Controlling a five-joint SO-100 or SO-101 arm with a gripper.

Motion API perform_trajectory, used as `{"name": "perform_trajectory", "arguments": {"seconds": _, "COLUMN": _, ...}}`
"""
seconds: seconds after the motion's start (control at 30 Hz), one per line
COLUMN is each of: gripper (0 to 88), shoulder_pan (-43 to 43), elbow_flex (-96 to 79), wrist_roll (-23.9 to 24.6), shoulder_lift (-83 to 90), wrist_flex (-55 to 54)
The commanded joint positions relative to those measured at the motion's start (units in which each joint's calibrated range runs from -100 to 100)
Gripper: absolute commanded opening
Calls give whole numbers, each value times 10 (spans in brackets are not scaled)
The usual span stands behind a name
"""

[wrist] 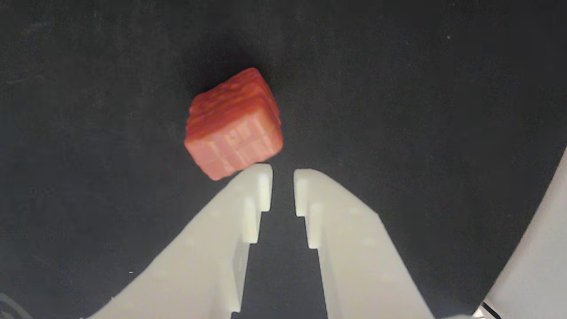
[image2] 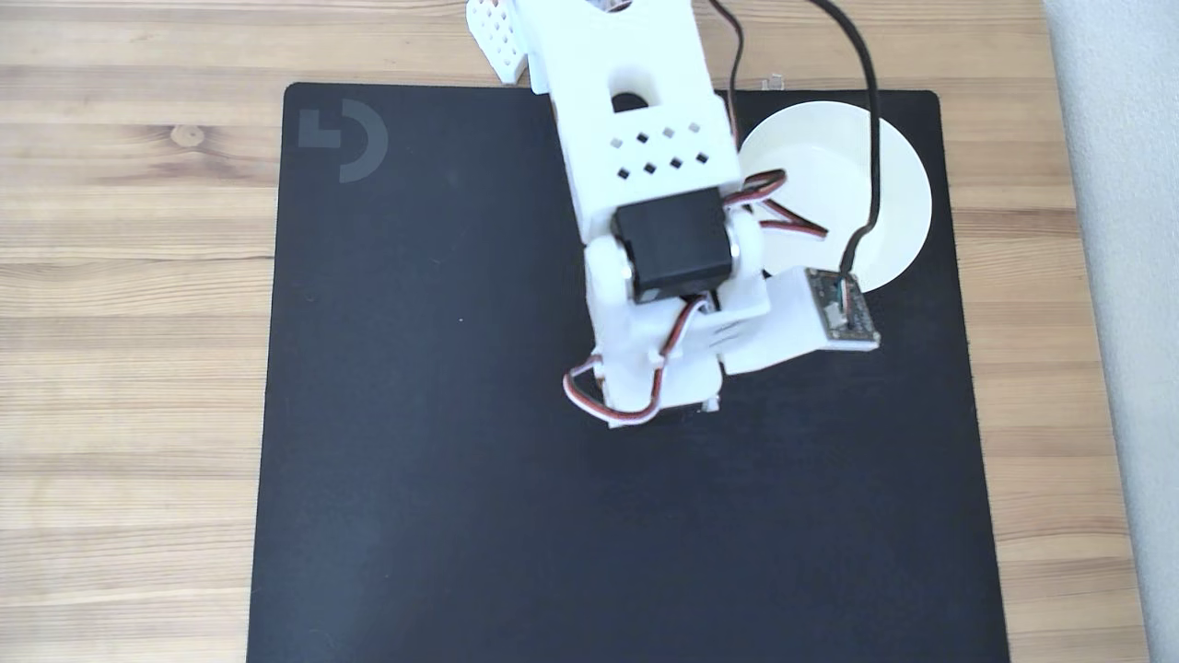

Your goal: Pick up the toy and place it on the plate

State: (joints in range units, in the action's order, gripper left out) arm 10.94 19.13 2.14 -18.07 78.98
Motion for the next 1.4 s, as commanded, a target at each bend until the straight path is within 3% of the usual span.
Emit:
{"name": "perform_trajectory", "arguments": {"seconds": 0.0, "gripper": 24, "shoulder_pan": -1, "elbow_flex": 26, "wrist_roll": -3, "shoulder_lift": 7, "wrist_flex": 44}}
{"name": "perform_trajectory", "arguments": {"seconds": 1.03, "gripper": 42, "shoulder_pan": -14, "elbow_flex": 25, "wrist_roll": 2, "shoulder_lift": 2, "wrist_flex": 51}}
{"name": "perform_trajectory", "arguments": {"seconds": 1.1, "gripper": 102, "shoulder_pan": -14, "elbow_flex": 24, "wrist_roll": 1, "shoulder_lift": 2, "wrist_flex": 52}}
{"name": "perform_trajectory", "arguments": {"seconds": 1.13, "gripper": 209, "shoulder_pan": -13, "elbow_flex": 21, "wrist_roll": -4, "shoulder_lift": 2, "wrist_flex": 54}}
{"name": "perform_trajectory", "arguments": {"seconds": 1.27, "gripper": 424, "shoulder_pan": -7, "elbow_flex": 26, "wrist_roll": -4, "shoulder_lift": 2, "wrist_flex": 82}}
{"name": "perform_trajectory", "arguments": {"seconds": 1.37, "gripper": 427, "shoulder_pan": -9, "elbow_flex": 25, "wrist_roll": -4, "shoulder_lift": 2, "wrist_flex": 80}}
